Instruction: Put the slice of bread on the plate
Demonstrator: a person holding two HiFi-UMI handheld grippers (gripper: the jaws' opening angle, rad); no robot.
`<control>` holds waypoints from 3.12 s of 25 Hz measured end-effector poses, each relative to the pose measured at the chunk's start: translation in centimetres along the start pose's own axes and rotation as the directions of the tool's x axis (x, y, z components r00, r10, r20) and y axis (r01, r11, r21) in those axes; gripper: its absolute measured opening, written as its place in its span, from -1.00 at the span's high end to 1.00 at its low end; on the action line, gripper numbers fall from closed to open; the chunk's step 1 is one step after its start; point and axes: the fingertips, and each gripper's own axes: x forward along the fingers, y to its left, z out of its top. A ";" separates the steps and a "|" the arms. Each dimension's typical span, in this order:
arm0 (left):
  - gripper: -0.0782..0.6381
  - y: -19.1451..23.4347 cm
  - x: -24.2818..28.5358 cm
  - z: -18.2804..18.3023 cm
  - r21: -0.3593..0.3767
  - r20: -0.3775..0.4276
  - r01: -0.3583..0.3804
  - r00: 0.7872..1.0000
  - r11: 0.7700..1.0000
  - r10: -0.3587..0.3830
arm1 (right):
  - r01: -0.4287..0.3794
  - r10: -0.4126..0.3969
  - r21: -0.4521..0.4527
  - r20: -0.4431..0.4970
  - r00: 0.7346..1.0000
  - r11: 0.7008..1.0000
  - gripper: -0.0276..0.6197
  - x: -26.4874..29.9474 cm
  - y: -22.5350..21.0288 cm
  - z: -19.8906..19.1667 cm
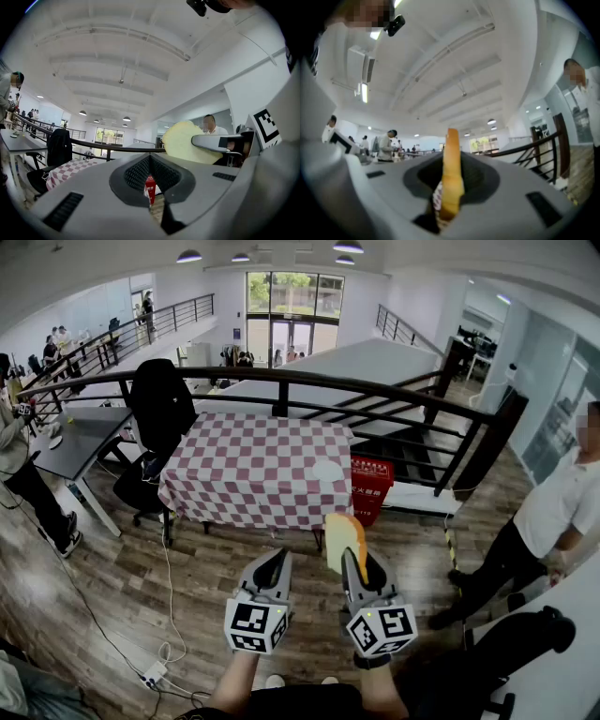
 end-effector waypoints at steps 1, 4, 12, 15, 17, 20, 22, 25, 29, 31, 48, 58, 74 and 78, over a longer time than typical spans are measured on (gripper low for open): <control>0.73 0.6 -0.2 -0.1 -0.004 0.004 -0.002 1.000 1.000 0.002 | -0.004 0.004 -0.006 0.004 1.000 1.000 0.61 0.3 0.6 -0.1; 0.73 2.4 -0.7 -0.4 -0.027 0.005 -0.009 1.000 1.000 0.009 | -0.015 0.015 -0.019 0.001 1.000 1.000 0.61 1.0 2.4 -0.6; 0.73 4.0 1.2 -0.9 -0.049 0.001 0.012 1.000 0.999 -0.012 | -0.013 0.012 -0.016 -0.031 0.999 1.000 0.61 4.2 2.5 -2.5; 0.73 5.1 3.5 -1.4 -0.050 0.010 -0.004 1.000 0.999 0.004 | -0.036 0.035 -0.027 -0.022 0.999 0.999 0.61 6.7 1.6 -2.9; 0.73 6.5 5.8 -2.0 -0.046 0.004 -0.027 1.000 0.999 0.027 | -0.053 0.052 -0.019 -0.018 0.998 0.998 0.61 8.9 0.4 -3.5; 0.73 7.9 10.3 -2.8 -0.037 -0.013 -0.071 0.997 0.997 0.070 | -0.071 0.071 0.008 -0.008 0.997 0.997 0.62 12.6 -3.0 -4.1; 0.73 8.1 13.9 -2.6 -0.026 -0.014 -0.095 0.995 0.995 0.094 | -0.071 0.071 0.034 -0.007 0.997 0.997 0.61 15.3 -6.2 -4.1; 0.73 8.3 19.8 -1.7 -0.020 -0.003 -0.131 0.991 0.991 0.131 | -0.100 0.101 0.049 -0.009 0.995 0.994 0.61 19.4 -10.5 -3.4; 0.73 7.9 28.0 -1.2 -0.009 0.003 -0.140 0.990 0.990 0.140 | -0.138 0.138 0.026 0.008 0.990 0.990 0.61 24.5 -15.9 -1.8; 0.73 7.3 31.8 -1.5 -0.008 -0.003 -0.123 0.992 0.992 0.123 | -0.138 0.137 0.030 0.013 0.990 0.990 0.61 26.7 -19.1 -1.6; 0.73 10.4 45.9 -7.4 -0.020 -0.133 -0.149 0.980 0.989 0.145 | -0.041 0.060 0.169 -0.106 0.993 0.985 0.61 36.6 -32.8 -8.8; 0.73 12.3 47.5 -10.3 -0.040 -0.152 -0.104 0.984 0.994 0.097 | 0.042 0.007 0.235 -0.204 0.979 0.971 0.61 39.3 -33.9 -14.0; 0.73 13.2 49.9 -17.1 -0.097 -0.230 -0.041 0.973 0.994 0.017 | 0.093 0.029 0.329 -0.350 0.936 0.940 0.61 40.8 -34.5 -22.2; 0.73 14.4 50.9 -19.1 -0.080 -0.263 -0.043 0.965 0.996 0.020 | 0.111 0.021 0.320 -0.380 0.925 0.941 0.61 42.0 -34.9 -23.6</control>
